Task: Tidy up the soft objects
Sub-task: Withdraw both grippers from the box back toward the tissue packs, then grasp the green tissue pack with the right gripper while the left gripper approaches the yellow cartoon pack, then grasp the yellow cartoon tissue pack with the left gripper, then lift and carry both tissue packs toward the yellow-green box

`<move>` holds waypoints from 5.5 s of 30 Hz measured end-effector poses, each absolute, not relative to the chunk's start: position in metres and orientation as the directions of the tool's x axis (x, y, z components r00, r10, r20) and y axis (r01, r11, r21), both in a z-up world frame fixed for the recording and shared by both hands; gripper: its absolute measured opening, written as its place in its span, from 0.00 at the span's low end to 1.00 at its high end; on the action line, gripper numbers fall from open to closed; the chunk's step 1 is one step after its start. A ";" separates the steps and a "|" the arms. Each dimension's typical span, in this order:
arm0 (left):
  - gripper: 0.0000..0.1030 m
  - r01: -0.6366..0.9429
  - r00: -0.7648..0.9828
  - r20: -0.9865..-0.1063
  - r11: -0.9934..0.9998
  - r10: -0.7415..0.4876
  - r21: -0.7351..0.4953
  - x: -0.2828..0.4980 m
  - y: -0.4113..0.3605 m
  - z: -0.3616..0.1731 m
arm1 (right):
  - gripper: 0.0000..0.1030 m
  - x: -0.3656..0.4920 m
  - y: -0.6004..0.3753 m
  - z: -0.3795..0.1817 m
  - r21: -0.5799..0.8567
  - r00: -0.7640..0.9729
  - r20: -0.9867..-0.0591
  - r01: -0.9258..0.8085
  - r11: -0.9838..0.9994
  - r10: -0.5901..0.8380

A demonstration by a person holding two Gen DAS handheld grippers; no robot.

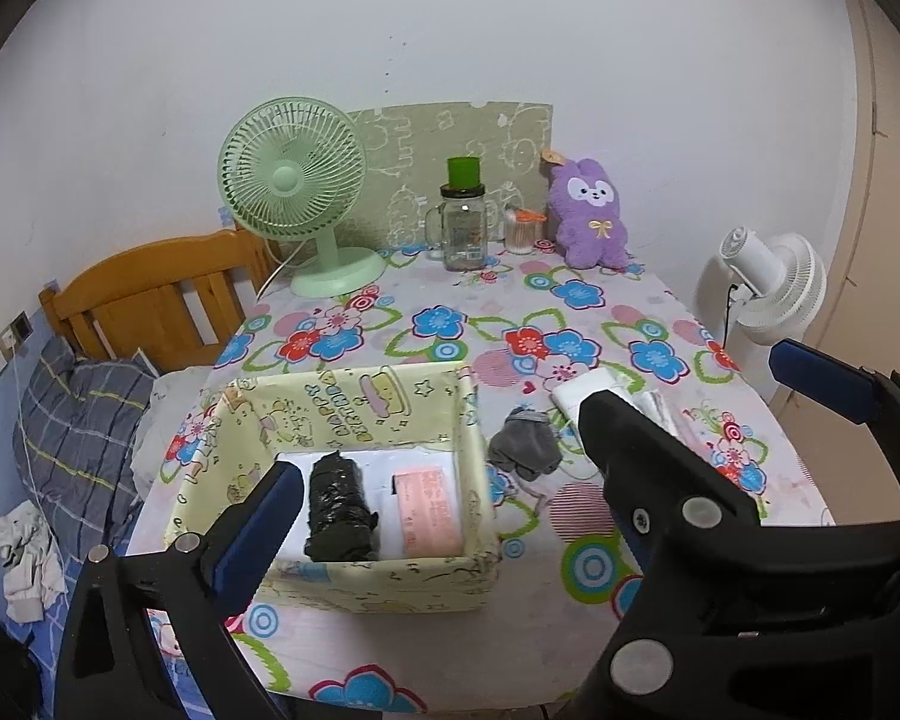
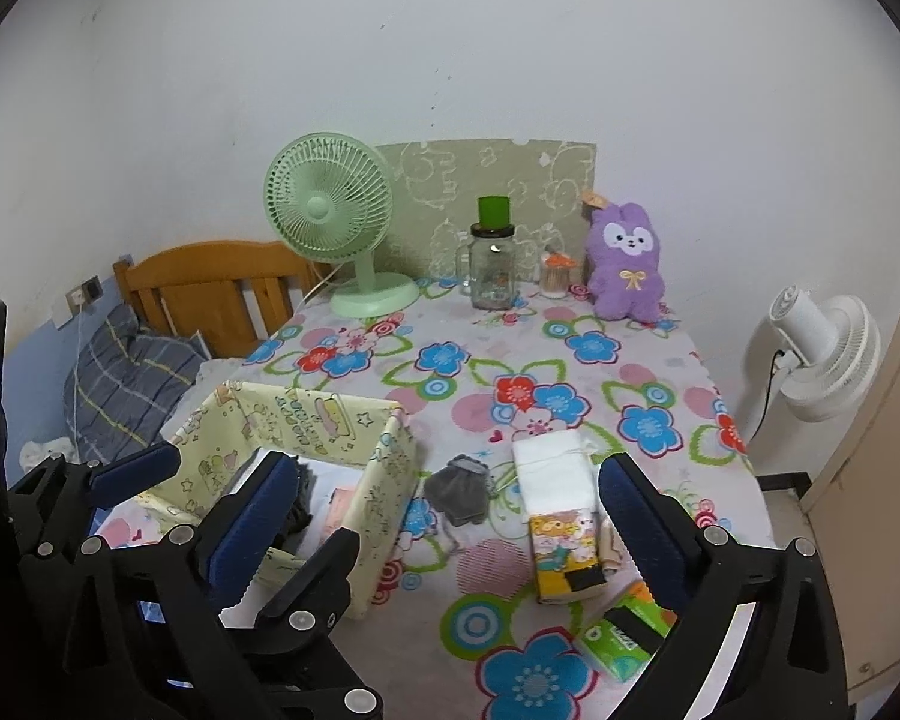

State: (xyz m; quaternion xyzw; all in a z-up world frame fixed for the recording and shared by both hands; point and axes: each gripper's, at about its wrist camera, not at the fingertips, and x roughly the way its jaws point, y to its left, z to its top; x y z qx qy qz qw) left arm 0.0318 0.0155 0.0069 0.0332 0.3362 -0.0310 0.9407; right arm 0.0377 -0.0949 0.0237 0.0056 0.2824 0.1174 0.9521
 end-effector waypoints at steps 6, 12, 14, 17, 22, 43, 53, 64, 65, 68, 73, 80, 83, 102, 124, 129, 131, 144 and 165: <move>1.00 0.097 0.773 -0.632 0.995 -0.057 0.029 0.029 0.004 0.007 | 1.00 0.028 -0.111 0.025 0.080 0.841 -0.498 -0.196 0.977 0.209; 1.00 0.114 0.767 -0.637 0.993 -0.076 0.018 0.029 -0.012 0.004 | 1.00 0.026 -0.128 0.021 0.090 0.837 -0.514 -0.168 0.982 0.191; 1.00 0.114 0.772 -0.631 0.993 -0.075 0.022 0.028 -0.017 0.002 | 1.00 0.026 -0.133 0.019 0.088 0.835 -0.518 -0.163 0.983 0.185; 1.00 0.111 0.780 -0.621 0.993 -0.069 0.029 0.026 -0.027 -0.001 | 1.00 0.025 -0.141 0.015 0.080 0.832 -0.526 -0.156 0.985 0.174; 1.00 0.111 0.783 -0.618 0.993 -0.071 0.026 0.027 -0.041 -0.009 | 1.00 0.026 -0.155 0.006 0.078 0.829 -0.537 -0.138 0.987 0.158; 1.00 0.206 0.743 -0.656 0.978 -0.132 0.036 0.036 -0.102 -0.052 | 1.00 0.028 -0.218 -0.044 0.125 0.813 -0.570 -0.053 0.991 0.116; 0.98 0.212 0.718 -0.686 0.975 -0.115 0.059 0.044 -0.111 -0.081 | 0.97 0.038 -0.231 -0.080 0.170 0.764 -0.637 0.003 0.985 0.107; 0.91 0.169 0.656 -0.751 0.985 -0.081 0.041 0.056 -0.097 -0.109 | 0.96 0.051 -0.224 -0.109 0.180 0.692 -0.713 0.032 0.983 0.108; 0.91 0.151 0.652 -0.756 0.987 -0.063 0.047 0.058 -0.095 -0.112 | 0.96 0.051 -0.223 -0.111 0.180 0.688 -0.717 0.031 0.983 0.110; 0.91 0.147 0.645 -0.762 0.988 -0.055 0.054 0.059 -0.092 -0.118 | 0.96 0.056 -0.217 -0.118 0.180 0.669 -0.734 0.026 0.983 0.117; 0.90 0.161 0.616 -0.785 0.986 -0.065 0.045 0.062 -0.092 -0.129 | 0.90 0.064 -0.207 -0.128 0.164 0.634 -0.764 0.010 0.986 0.120; 0.90 0.163 0.602 -0.796 0.986 -0.071 0.034 0.064 -0.091 -0.135 | 0.86 0.070 -0.201 -0.137 0.177 0.611 -0.781 0.014 0.984 0.132; 0.92 0.165 0.613 -0.788 0.985 -0.056 0.059 0.062 -0.094 -0.134 | 0.80 0.069 -0.200 -0.139 0.179 0.617 -0.778 0.033 0.983 0.120; 0.91 0.196 0.620 -0.780 0.979 -0.085 0.049 0.076 -0.122 -0.126 | 0.50 0.068 -0.232 -0.125 0.166 0.651 -0.755 0.066 0.984 0.083; 0.70 0.167 0.602 -0.793 0.986 -0.092 0.012 0.109 -0.126 -0.133 | 0.50 0.095 -0.240 -0.125 0.163 0.649 -0.757 0.078 0.984 0.074; 0.57 0.184 0.596 -0.794 0.983 -0.120 -0.011 0.108 -0.124 -0.132 | 0.50 0.097 -0.237 -0.123 0.155 0.650 -0.757 0.075 0.985 0.070; 0.55 0.188 0.597 -0.793 0.982 -0.121 -0.009 0.107 -0.124 -0.131 | 0.50 0.097 -0.234 -0.123 0.153 0.647 -0.759 0.068 0.986 0.073; 0.52 0.179 0.613 -0.780 0.984 -0.121 -0.011 0.088 -0.112 -0.122 | 0.50 0.084 -0.219 -0.118 0.157 0.653 -0.752 0.042 0.987 0.092; 0.51 0.179 0.675 -0.725 0.984 -0.138 -0.021 0.055 -0.094 -0.076 | 0.50 0.053 -0.204 -0.072 0.139 0.720 -0.687 0.003 0.990 0.094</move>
